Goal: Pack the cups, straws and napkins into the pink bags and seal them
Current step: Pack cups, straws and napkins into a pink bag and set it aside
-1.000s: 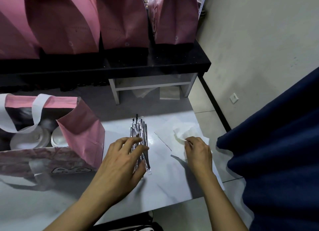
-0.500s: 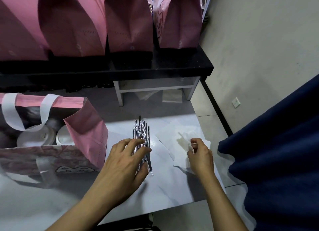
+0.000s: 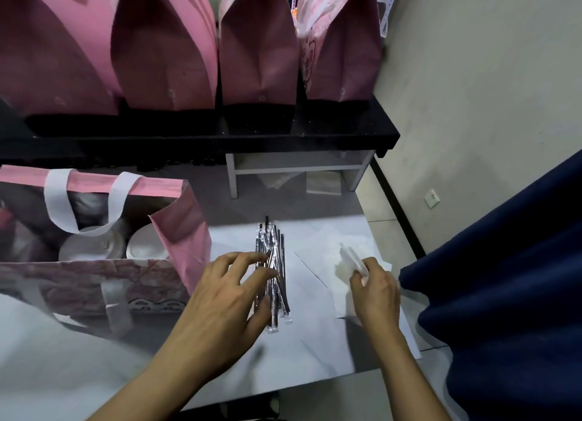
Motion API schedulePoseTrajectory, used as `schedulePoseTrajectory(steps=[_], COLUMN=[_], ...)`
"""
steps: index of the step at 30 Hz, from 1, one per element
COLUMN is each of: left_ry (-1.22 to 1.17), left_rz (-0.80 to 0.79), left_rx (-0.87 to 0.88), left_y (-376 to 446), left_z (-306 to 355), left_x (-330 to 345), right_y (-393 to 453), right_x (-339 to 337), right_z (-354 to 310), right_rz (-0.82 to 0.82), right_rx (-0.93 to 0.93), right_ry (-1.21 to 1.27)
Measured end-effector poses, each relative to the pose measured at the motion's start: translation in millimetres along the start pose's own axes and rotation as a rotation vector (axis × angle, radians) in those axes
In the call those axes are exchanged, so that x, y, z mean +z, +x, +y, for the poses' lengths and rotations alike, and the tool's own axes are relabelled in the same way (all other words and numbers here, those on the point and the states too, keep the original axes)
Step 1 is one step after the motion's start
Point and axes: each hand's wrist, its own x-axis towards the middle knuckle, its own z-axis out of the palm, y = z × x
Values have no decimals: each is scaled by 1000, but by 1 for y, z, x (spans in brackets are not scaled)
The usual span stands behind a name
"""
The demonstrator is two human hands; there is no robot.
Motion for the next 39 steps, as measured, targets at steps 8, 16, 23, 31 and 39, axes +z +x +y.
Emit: schedulePoseTrajectory(steps=[8,16,23,31,39], left_ry=[-37,59,201,168,-28], left_rz=[101,327,309,-179,-107], left_rx=[90,-15,-256,-285,-243], left_y=[-17,-39,-45,-21,-16], left_z=[-6,-80,-203,-249,-260], left_x=[-61,-130,-164,-167,-165], right_y=[-15,-42,-80,-95,-87], right_x=[-64,-94,-71,-10,22], right_z=[-76,-220,-335,-380,-387], right_rz=[193,134,-237,-673,154], right_rx=[-57,-368,-942,-816,-919], right_ry=[205,577,564,-47,-124])
